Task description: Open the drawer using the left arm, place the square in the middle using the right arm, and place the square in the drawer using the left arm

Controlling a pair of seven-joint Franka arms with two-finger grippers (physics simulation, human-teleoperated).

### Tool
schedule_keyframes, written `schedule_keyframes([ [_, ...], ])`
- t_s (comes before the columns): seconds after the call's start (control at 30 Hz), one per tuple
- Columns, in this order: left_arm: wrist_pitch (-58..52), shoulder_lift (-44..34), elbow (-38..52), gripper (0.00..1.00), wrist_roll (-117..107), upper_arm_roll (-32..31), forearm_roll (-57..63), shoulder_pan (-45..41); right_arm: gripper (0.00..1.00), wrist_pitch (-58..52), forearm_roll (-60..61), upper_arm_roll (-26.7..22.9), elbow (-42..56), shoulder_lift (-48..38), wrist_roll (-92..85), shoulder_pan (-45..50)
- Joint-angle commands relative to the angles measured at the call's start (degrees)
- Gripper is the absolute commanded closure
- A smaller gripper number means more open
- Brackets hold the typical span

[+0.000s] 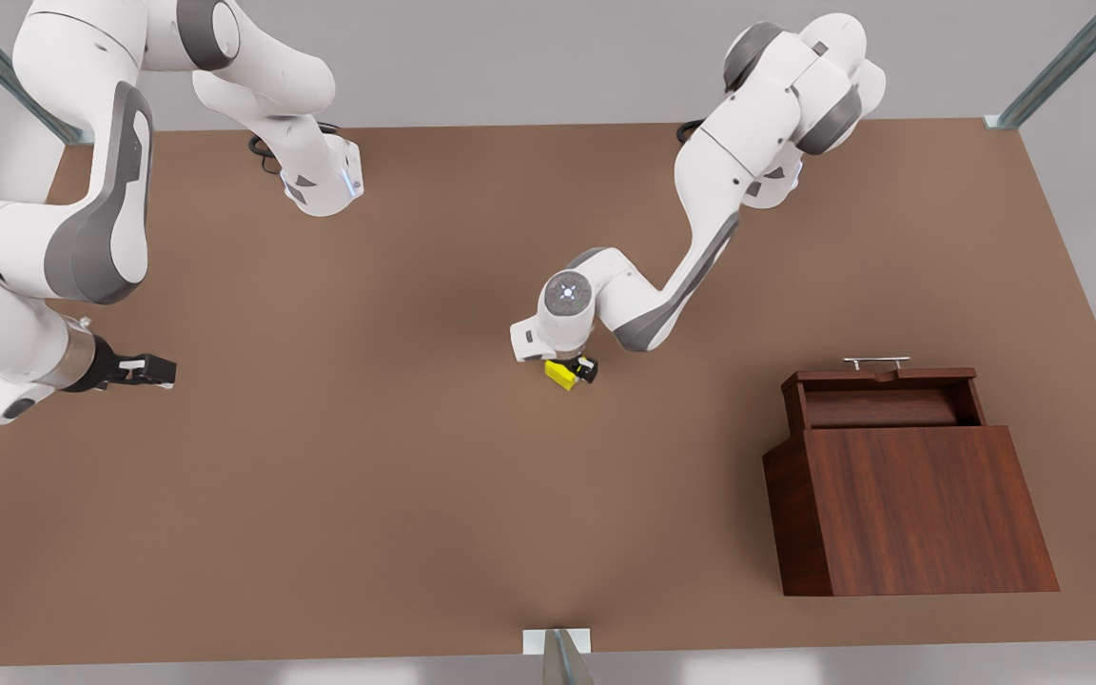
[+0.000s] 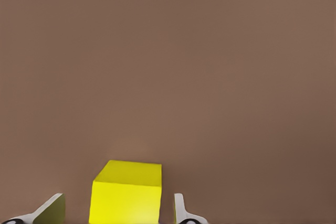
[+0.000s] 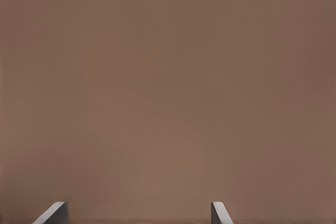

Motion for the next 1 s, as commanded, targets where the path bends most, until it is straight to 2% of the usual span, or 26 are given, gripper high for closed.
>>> schedule_keyframes([
  [0.0, 0.00, 0.01, 0.00, 0.00, 0.00, 0.00, 0.02, 0.04, 0.00, 0.00, -0.04, 0.00, -0.09, 0.00, 0.00, 0.07],
  [0.97, 1.23, 3.18, -2.02, 0.00, 0.00, 0.00, 0.02, -0.40, 0.00, 0.00, 0.05, 0.09, -0.09, 0.00, -0.35, -0.28],
])
